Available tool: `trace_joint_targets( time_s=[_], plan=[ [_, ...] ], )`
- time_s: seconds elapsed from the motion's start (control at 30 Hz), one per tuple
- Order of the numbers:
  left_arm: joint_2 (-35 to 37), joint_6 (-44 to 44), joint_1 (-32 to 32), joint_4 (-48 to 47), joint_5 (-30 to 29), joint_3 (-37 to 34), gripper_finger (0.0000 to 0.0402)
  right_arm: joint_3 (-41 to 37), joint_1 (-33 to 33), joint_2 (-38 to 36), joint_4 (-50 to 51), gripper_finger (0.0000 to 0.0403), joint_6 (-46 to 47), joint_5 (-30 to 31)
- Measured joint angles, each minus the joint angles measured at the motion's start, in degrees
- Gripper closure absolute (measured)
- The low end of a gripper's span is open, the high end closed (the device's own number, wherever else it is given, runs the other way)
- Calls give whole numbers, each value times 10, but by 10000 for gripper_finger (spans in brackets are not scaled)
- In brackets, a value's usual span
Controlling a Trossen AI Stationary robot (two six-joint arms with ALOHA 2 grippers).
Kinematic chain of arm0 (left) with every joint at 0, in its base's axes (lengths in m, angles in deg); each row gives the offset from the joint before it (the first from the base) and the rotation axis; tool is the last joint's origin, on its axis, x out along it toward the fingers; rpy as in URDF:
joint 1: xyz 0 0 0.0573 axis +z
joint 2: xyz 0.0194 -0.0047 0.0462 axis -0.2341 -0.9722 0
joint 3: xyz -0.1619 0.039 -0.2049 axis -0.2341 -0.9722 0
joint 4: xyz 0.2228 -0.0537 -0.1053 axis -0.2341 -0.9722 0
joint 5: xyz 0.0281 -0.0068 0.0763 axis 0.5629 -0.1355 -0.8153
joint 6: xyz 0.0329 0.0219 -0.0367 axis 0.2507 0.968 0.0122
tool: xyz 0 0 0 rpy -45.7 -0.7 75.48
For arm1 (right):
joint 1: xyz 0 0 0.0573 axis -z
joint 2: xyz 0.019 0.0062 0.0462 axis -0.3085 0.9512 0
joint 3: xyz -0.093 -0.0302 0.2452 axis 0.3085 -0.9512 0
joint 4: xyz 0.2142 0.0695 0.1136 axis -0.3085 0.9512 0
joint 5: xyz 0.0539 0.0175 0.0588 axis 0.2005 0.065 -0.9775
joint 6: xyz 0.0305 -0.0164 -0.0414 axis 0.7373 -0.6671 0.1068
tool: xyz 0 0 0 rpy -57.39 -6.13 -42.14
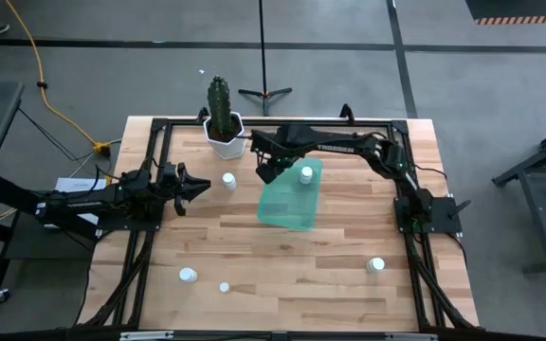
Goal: Pick and place pill bottles into a basket
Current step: Put the blue pill bottle into the blue bin
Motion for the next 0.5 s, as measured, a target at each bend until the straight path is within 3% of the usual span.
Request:
trace_joint_targets(
  time_s=[0.27, 0.5],
  plan=[
    [0, 0, 0, 0, 0, 0, 307, 0, -1, 27, -7, 304, 7, 12],
    [0, 0, 0, 0, 0, 0, 307, 0, 0, 28, -32, 288, 9, 19]
  ],
)
